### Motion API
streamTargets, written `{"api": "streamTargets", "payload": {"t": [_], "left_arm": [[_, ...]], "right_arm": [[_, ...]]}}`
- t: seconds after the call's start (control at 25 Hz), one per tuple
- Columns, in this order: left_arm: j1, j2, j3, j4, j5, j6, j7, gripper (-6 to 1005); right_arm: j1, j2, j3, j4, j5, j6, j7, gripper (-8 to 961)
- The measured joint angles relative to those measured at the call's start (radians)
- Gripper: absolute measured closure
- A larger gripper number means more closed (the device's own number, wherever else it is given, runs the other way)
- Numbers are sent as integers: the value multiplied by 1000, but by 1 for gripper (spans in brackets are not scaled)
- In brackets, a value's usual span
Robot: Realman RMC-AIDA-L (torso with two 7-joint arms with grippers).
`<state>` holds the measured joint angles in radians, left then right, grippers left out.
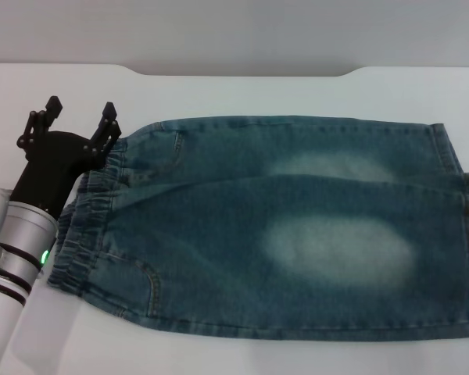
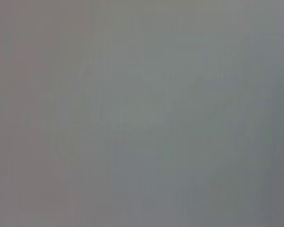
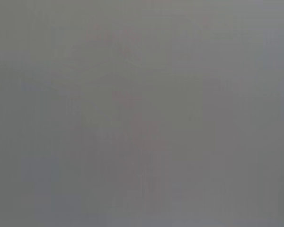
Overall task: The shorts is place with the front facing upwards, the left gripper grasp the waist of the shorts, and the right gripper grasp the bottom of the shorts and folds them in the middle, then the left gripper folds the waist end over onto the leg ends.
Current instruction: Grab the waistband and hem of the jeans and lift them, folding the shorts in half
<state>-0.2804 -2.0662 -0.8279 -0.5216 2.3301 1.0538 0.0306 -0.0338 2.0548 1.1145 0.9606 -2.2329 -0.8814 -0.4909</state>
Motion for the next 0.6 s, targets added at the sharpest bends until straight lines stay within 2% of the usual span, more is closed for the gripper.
{"api": "streamTargets", "payload": {"t": [0.32, 0.44, 0.52, 0.6], "left_arm": [[0, 0, 1, 0, 1, 0, 0, 171], [9, 3, 2, -23, 4, -4, 4, 171], [28, 11, 2, -71, 7, -21, 22, 171], [53, 19, -5, -137, 8, -64, 59, 171]], "right_arm": [[-5, 7, 6, 39, -13, 33, -8, 365], [-34, 3, 65, 156, -13, 197, -17, 365], [-77, 3, 147, 292, -15, 416, -31, 366], [-118, 11, 210, 400, -17, 563, -55, 366]]}}
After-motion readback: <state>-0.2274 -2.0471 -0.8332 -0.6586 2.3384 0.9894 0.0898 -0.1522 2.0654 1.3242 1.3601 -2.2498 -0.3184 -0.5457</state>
